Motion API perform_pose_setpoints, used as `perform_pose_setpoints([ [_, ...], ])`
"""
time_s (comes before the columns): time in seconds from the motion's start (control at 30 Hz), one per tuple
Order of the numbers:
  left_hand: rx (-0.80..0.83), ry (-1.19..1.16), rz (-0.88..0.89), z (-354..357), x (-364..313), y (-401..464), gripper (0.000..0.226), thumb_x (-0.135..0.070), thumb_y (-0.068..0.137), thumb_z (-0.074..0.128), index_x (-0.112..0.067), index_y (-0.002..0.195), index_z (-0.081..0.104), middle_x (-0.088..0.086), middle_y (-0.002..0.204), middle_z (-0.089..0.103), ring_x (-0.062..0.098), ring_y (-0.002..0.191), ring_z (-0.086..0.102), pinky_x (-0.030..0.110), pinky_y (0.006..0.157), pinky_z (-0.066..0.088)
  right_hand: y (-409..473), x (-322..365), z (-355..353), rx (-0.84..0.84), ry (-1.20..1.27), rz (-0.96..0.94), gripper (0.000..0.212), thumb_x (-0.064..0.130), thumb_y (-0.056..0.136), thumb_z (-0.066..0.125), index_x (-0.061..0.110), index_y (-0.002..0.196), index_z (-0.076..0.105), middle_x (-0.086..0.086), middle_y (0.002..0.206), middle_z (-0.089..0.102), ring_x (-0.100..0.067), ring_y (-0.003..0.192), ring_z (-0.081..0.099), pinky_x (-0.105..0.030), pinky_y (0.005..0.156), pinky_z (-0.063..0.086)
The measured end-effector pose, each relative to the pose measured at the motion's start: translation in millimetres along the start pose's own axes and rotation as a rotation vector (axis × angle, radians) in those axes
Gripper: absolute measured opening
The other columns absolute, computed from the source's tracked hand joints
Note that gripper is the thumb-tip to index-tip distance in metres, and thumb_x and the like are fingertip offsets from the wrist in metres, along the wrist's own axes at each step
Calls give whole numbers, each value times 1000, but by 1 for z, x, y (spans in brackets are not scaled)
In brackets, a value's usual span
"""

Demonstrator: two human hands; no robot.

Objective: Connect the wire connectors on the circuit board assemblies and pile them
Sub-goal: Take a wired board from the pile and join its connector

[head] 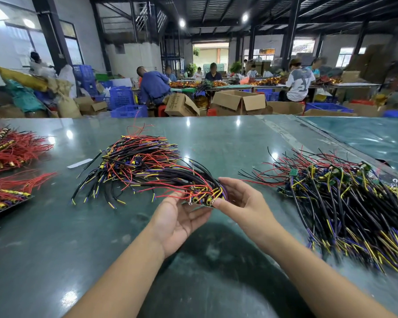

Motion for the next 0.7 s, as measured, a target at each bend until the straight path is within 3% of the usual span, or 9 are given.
perform_pose_setpoints([
  [0.13, 54, -62, 26, -1, -2, 2, 34, -24, 87, 38, -7, 98, 65, 14, 92, 72, 28, 80, 69, 39, 71, 59, -2, 2, 3, 68, -53, 1, 46, -3, 82, 66, 27, 117, 60, 2, 119, 66, -12, 116, 58, -30, 102, 43],
  [0.23, 116, -109, 67, 0, -4, 2, 35, -27, 83, 40, -7, 95, 67, 15, 94, 72, 29, 79, 70, 43, 68, 59, -2, -2, 2, 54, 108, 63, 44, -9, 86, 53, 25, 110, 66, 3, 109, 70, -9, 99, 64, -23, 91, 49],
  [0.3, 148, -129, 81, 1, -5, 2, 35, -28, 85, 41, -9, 94, 68, 14, 95, 71, 29, 79, 70, 43, 67, 57, -1, -7, 2, 22, 254, 131, 45, -12, 87, 45, 20, 110, 66, -3, 106, 68, -15, 91, 64, -28, 88, 51],
  [0.47, 274, -145, 101, 10, -6, -1, 37, -23, 82, 42, -6, 89, 73, 18, 100, 71, 33, 88, 69, 48, 78, 55, 1, -18, -4, -73, 375, 245, 36, -2, 92, 51, 14, 124, 54, -10, 109, 62, -16, 89, 60, -28, 84, 48],
  [0.53, 318, -144, 117, 13, -7, -1, 37, -21, 78, 44, -3, 91, 74, 20, 102, 70, 35, 92, 68, 49, 82, 54, 1, -19, -2, -17, 383, 276, 27, 1, 92, 52, 10, 117, 59, -8, 103, 67, -15, 85, 60, -29, 83, 47],
  [0.63, 342, -109, 131, 17, -9, -2, 33, -17, 78, 47, -2, 92, 73, 20, 101, 70, 34, 94, 67, 50, 89, 52, 0, -16, 2, 73, 404, 284, 19, 3, 92, 51, 10, 103, 66, -2, 89, 71, -8, 74, 62, -18, 66, 51],
  [0.7, 320, -75, 142, 18, -8, -4, 22, -14, 74, 56, -6, 81, 75, 16, 91, 73, 28, 84, 70, 45, 82, 56, 1, -16, 2, 79, 446, 296, 18, 2, 91, 52, 7, 101, 66, -2, 85, 71, -7, 70, 62, -17, 62, 51],
])
Point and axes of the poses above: each hand's wrist, its own y-axis towards the middle knuckle, its own z-axis out of the palm, x = y × z, the point moved 7 cm from there along y, towards the middle knuckle
